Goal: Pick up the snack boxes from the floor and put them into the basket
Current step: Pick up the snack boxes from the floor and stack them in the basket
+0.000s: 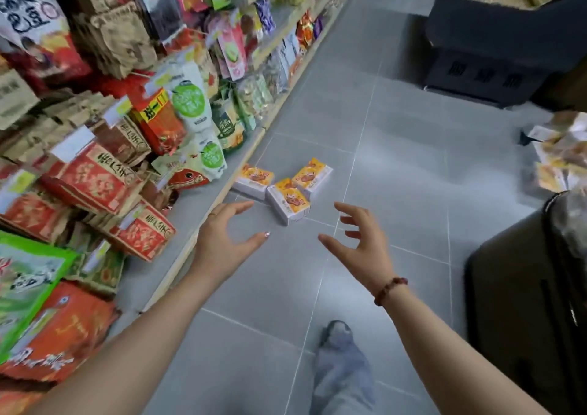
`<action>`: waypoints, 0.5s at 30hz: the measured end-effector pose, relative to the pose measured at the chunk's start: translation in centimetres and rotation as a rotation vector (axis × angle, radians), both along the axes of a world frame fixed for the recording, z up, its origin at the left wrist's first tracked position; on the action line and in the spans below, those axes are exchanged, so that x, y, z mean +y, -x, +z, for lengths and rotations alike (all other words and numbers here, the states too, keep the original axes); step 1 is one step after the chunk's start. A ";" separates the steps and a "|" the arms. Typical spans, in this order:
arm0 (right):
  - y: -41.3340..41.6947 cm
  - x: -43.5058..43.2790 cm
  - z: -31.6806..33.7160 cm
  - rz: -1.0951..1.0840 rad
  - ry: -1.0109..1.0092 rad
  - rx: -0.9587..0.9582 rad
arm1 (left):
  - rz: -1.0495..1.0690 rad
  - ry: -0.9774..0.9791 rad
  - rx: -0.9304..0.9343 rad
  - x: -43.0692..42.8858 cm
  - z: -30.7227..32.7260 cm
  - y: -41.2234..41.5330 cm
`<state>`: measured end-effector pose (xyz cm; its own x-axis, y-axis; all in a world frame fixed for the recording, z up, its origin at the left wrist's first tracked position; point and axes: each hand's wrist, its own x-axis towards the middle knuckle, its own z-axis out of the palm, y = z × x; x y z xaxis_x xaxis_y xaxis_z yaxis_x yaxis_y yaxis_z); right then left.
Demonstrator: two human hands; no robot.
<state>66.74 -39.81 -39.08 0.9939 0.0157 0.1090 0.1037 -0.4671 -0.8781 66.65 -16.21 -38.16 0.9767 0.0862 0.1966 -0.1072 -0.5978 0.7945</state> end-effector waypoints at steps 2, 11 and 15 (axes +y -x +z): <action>-4.2 -2.8 -0.7 0.030 -0.003 0.009 | 0.025 -0.016 -0.003 -2.1 -0.1 -4.0; -21.6 -9.8 -1.6 0.115 0.039 0.103 | 0.128 -0.038 -0.004 -7.3 0.7 -18.4; -30.0 -10.3 -2.4 0.186 0.045 0.120 | 0.168 -0.080 0.062 -7.4 -1.0 -24.3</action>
<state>96.73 -50.07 -41.50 0.9792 0.2021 -0.0146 0.0880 -0.4888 -0.8679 90.93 -23.62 -39.11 0.9604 0.2352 0.1497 0.0465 -0.6643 0.7460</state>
